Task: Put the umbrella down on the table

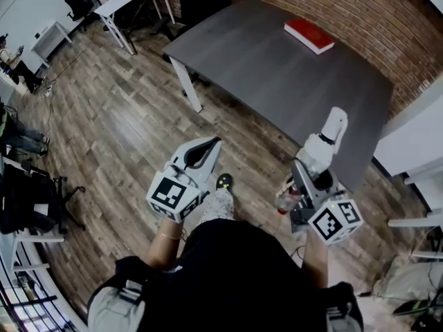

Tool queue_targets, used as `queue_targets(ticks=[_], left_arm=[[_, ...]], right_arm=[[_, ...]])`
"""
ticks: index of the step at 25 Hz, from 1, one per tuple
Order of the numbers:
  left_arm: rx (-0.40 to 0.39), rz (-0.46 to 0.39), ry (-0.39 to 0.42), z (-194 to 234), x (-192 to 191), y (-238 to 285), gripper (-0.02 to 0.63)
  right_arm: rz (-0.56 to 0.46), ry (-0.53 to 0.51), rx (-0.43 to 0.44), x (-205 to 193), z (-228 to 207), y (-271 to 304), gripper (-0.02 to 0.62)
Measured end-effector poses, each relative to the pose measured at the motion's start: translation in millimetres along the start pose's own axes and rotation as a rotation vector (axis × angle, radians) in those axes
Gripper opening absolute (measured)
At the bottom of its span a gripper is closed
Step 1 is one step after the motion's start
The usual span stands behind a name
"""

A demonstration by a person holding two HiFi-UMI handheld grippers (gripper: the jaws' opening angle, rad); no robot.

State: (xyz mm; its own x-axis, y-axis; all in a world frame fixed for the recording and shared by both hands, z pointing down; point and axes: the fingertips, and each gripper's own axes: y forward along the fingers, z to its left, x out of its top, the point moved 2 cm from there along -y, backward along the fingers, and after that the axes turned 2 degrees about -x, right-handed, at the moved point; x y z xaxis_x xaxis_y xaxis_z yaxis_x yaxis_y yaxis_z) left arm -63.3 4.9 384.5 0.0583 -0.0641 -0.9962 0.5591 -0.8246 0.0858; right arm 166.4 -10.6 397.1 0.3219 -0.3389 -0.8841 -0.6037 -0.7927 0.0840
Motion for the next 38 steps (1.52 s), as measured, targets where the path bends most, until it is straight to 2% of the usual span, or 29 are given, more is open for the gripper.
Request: queue_targets(ticks=[9,20,38], left_arm=[[-0.097,-0.046,0.009,48,14,65,0.0],[-0.196,-0.052,-0.004,117,19,128,0.0],[-0.302,-0.066,-0.076,217,14,184,0.0]], right_arm=[[-0.032,-0.013,-0.083,25,-23,51,0.288],[-0.039,-0.014,-0.167,46,-36,124,0.288],[-0.015,0.014,-0.349,56,-47,209,0.288]])
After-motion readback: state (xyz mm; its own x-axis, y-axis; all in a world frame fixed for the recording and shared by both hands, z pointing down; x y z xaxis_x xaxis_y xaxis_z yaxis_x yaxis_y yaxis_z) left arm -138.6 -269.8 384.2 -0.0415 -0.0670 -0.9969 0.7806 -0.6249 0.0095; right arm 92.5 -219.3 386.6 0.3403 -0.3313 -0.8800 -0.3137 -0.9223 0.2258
